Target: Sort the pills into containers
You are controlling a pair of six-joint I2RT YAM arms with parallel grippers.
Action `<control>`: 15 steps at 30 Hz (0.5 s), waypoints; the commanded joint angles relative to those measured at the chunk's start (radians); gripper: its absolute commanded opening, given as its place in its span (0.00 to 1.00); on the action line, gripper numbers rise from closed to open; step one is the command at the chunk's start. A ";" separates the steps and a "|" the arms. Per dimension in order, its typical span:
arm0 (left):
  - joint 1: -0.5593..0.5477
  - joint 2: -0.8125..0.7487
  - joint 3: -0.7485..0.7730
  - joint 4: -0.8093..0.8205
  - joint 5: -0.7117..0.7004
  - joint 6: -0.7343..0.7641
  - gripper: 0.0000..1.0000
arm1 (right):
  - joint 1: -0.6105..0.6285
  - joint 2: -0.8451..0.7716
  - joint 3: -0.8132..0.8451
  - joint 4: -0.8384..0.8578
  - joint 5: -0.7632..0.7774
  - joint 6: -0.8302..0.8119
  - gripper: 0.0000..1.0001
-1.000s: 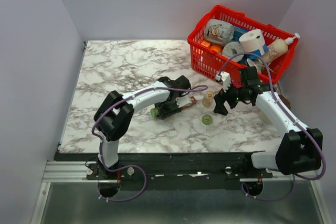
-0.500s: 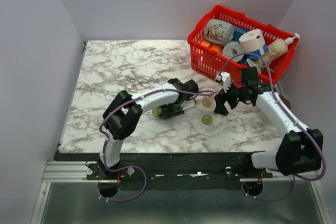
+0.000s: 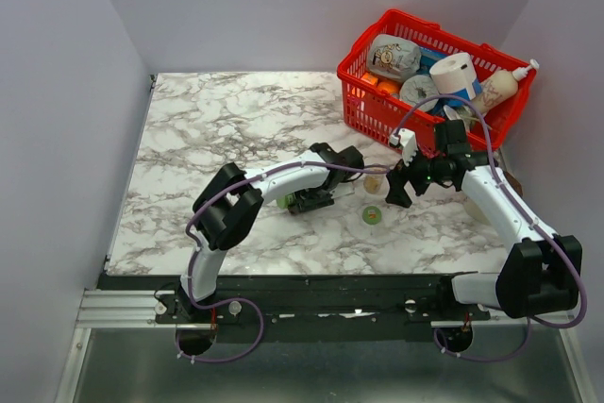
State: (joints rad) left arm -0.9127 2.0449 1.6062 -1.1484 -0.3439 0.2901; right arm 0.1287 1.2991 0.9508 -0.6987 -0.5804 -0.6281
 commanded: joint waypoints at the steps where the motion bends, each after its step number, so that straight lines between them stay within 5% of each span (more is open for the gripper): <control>1: -0.006 0.008 0.018 -0.022 -0.040 -0.002 0.00 | -0.008 -0.018 0.014 -0.016 -0.009 -0.009 1.00; 15: 0.001 -0.107 -0.074 0.101 -0.012 -0.014 0.00 | -0.009 -0.006 0.013 -0.016 -0.004 -0.010 1.00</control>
State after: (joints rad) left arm -0.9115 2.0167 1.5669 -1.0988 -0.3454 0.2874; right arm 0.1287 1.2991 0.9508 -0.6987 -0.5804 -0.6292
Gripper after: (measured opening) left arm 0.593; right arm 0.995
